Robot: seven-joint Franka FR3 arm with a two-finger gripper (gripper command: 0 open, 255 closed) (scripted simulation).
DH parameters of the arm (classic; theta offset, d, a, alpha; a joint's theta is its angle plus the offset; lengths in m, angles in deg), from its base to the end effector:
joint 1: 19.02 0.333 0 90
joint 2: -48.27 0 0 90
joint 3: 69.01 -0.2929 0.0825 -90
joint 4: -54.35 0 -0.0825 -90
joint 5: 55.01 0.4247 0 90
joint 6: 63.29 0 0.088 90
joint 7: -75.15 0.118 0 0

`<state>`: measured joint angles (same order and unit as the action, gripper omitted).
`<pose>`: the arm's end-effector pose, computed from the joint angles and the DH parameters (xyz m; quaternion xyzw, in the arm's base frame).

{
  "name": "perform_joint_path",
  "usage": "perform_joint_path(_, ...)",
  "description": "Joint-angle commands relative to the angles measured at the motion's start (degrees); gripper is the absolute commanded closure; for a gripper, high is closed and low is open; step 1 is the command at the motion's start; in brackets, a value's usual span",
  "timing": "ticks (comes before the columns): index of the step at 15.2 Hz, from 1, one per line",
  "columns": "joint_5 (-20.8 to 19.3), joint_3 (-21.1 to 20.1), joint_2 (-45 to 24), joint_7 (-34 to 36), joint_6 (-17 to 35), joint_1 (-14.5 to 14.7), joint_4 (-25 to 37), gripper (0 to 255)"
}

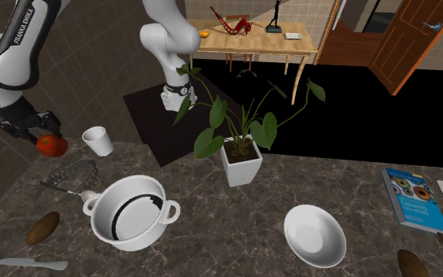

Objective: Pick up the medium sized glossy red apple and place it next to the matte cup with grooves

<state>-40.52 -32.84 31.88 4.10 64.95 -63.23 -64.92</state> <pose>0.1065 -0.5862 0.2481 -0.9872 0.1557 -0.0045 0.0333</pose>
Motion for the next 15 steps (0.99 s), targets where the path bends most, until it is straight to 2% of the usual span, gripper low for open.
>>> perform_joint_path(1,0.94,-0.42,-1.08,-0.65,1.18,-0.32,-0.31,255)
perform_joint_path(15,8.1,-4.53,-9.48,-5.53,8.99,-3.45,-1.22,255)
